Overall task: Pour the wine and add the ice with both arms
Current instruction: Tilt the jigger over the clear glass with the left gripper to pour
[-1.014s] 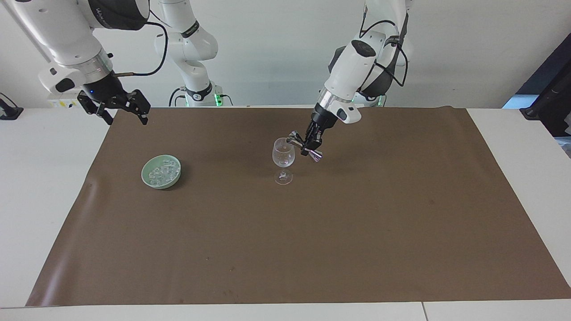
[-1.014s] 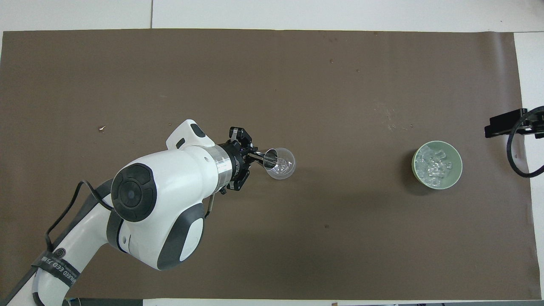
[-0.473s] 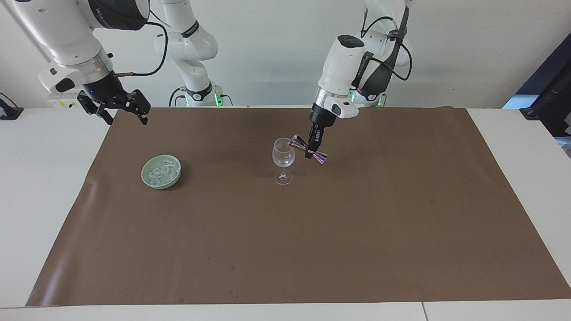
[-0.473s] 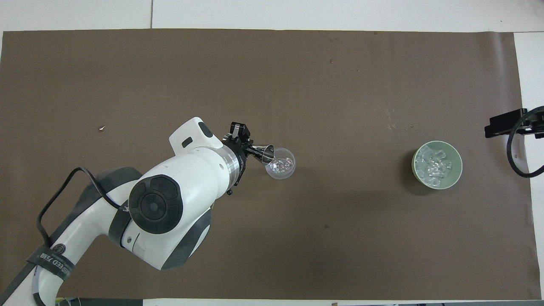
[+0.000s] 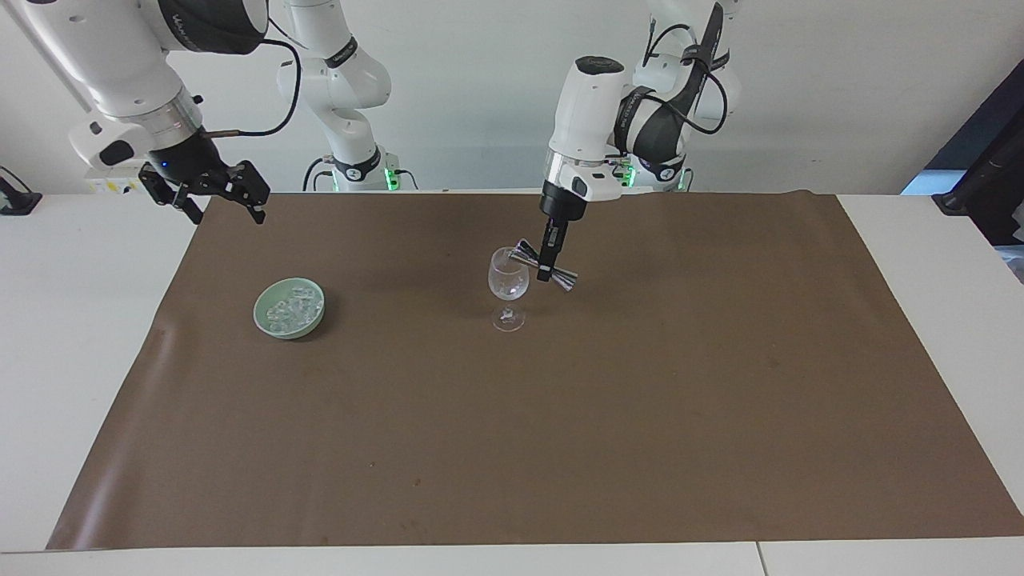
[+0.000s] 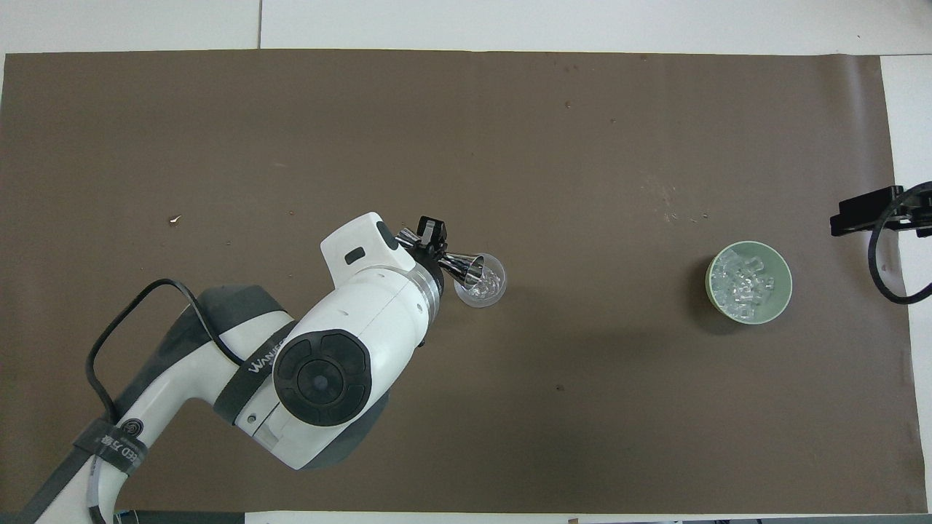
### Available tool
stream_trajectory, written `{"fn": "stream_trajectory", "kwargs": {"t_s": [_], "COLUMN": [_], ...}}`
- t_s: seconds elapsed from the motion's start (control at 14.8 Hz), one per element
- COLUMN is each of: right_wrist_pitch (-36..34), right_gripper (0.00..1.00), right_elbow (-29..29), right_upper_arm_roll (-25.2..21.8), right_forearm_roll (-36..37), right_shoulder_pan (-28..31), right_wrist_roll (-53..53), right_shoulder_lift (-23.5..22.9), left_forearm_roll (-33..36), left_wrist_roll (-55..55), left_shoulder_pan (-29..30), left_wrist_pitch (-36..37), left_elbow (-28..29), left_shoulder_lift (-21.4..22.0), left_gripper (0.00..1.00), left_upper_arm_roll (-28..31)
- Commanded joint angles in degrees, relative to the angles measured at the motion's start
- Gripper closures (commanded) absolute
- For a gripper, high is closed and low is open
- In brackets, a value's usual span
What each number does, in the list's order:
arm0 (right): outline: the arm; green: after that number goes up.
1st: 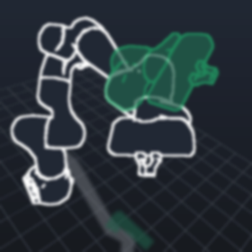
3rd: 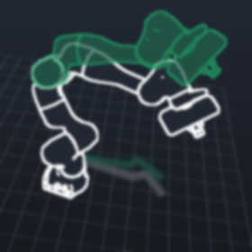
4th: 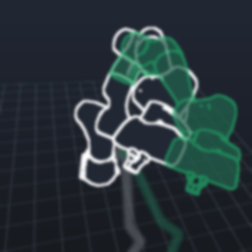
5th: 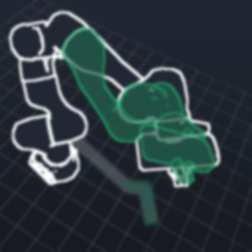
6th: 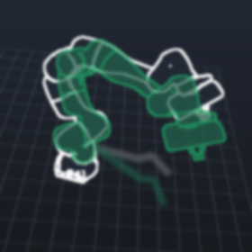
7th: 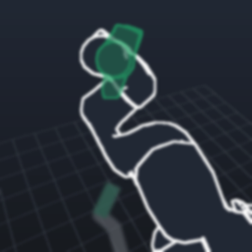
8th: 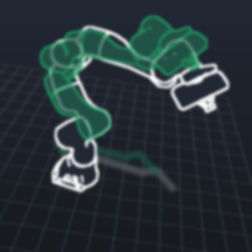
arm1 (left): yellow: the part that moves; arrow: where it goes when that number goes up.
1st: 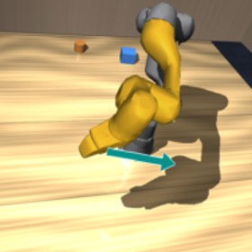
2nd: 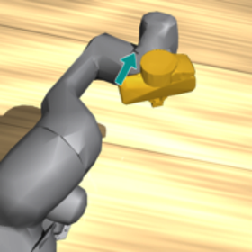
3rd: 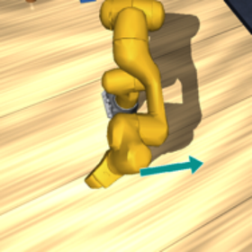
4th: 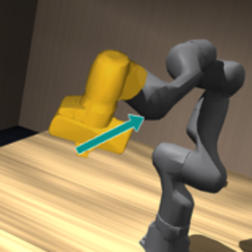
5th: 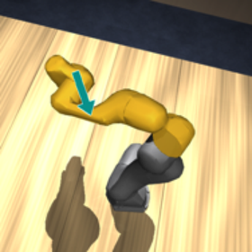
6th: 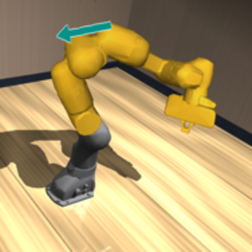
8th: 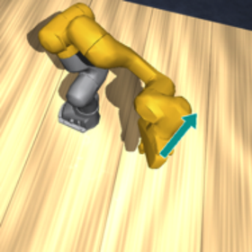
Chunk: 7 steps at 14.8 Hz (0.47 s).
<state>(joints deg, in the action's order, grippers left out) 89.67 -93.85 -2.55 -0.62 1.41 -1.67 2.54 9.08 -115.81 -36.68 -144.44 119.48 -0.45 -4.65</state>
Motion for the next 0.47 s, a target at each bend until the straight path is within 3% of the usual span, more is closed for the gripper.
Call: {"fn": "stream_trajectory", "kwargs": {"t_s": [0.0, 0.41], "right_wrist_pitch": [-0.91, -0.91], "right_gripper": [0.0, 0.0], "right_elbow": [-0.55, -0.63], "right_upper_arm_roll": [0.17, 0.26], "right_forearm_roll": [-0.7, -0.7], "right_shoulder_pan": [0.44, 0.44], "right_wrist_roll": [-0.44, -0.53], "right_shoulder_lift": [0.89, 0.89], "left_forearm_roll": [4.0, 9.89], "left_wrist_roll": [-1.96, -4.42], "left_shoulder_pan": [-0.85, -3.3], "left_wrist_pitch": [4.15, 11.45], "left_elbow": [-4.6, -4.87], "left_shoulder_lift": [-2.01, -1.4], "left_gripper": [1.0, 1.0], "left_upper_arm_roll": [0.34, 0.34]}}
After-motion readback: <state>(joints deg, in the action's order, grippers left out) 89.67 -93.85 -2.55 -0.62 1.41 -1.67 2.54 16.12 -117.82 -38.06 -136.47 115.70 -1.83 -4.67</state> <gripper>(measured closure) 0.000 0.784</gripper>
